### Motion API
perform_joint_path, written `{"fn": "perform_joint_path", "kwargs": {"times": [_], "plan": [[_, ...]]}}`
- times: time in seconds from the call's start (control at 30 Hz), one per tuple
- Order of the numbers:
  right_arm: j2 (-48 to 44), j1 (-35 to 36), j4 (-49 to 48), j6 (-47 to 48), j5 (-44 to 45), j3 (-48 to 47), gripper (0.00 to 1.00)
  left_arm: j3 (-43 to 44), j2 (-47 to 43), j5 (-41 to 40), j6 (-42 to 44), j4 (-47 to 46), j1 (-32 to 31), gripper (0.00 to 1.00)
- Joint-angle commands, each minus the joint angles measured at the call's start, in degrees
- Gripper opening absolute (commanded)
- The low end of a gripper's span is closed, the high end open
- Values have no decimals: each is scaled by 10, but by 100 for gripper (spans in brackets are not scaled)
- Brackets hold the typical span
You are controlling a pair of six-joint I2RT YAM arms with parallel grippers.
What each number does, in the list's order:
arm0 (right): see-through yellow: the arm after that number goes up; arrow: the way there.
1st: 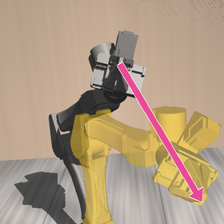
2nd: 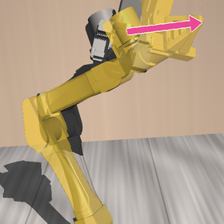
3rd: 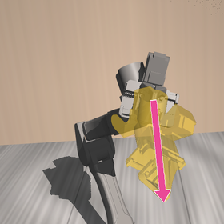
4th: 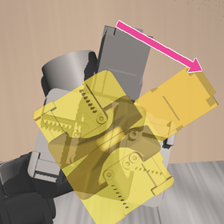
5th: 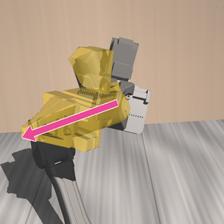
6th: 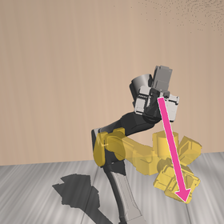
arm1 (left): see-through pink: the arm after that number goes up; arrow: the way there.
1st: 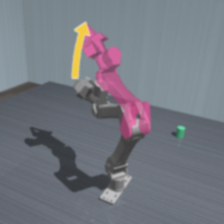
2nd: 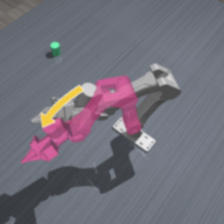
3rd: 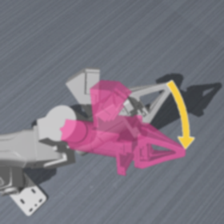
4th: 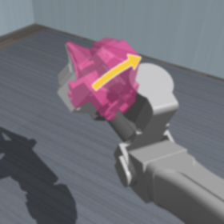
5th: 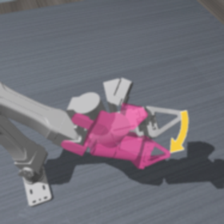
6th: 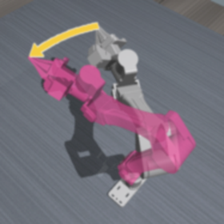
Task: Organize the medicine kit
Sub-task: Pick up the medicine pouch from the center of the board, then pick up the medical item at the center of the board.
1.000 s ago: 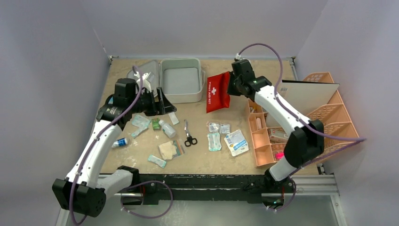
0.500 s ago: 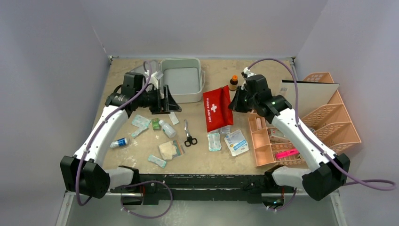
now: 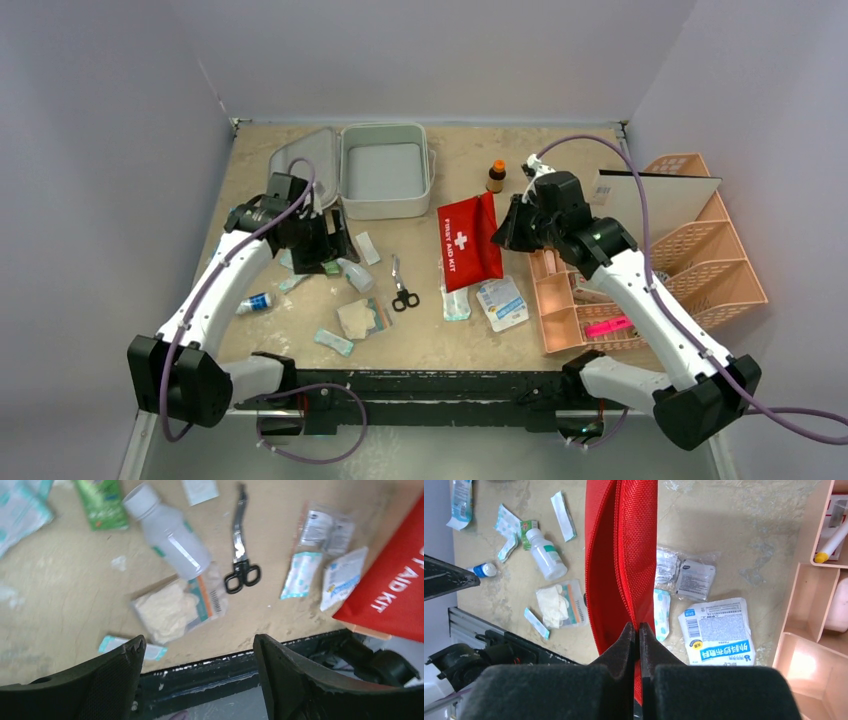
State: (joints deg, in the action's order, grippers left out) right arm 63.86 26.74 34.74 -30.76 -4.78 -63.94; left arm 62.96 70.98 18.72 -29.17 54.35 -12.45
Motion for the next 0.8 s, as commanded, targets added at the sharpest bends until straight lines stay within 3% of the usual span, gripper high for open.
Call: {"fn": "perform_joint_path", "kwargs": {"times": [0.0, 0.3, 0.4, 0.53, 0.77], "plan": [[-12, 3, -13, 12, -25, 6, 0, -36, -54, -120, -143, 66, -1, 78], [-37, 3, -30, 16, -27, 34, 0, -85, -72, -166, -381, 230, -1, 71], [-40, 3, -36, 12, -28, 38, 0, -123, -98, -136, -422, 218, -1, 68], [-42, 3, -41, 7, -29, 42, 0, -159, -118, -152, -465, 208, -1, 66], [-55, 4, -65, -7, -29, 72, 0, -218, -72, -126, -482, 132, -1, 61]]}}
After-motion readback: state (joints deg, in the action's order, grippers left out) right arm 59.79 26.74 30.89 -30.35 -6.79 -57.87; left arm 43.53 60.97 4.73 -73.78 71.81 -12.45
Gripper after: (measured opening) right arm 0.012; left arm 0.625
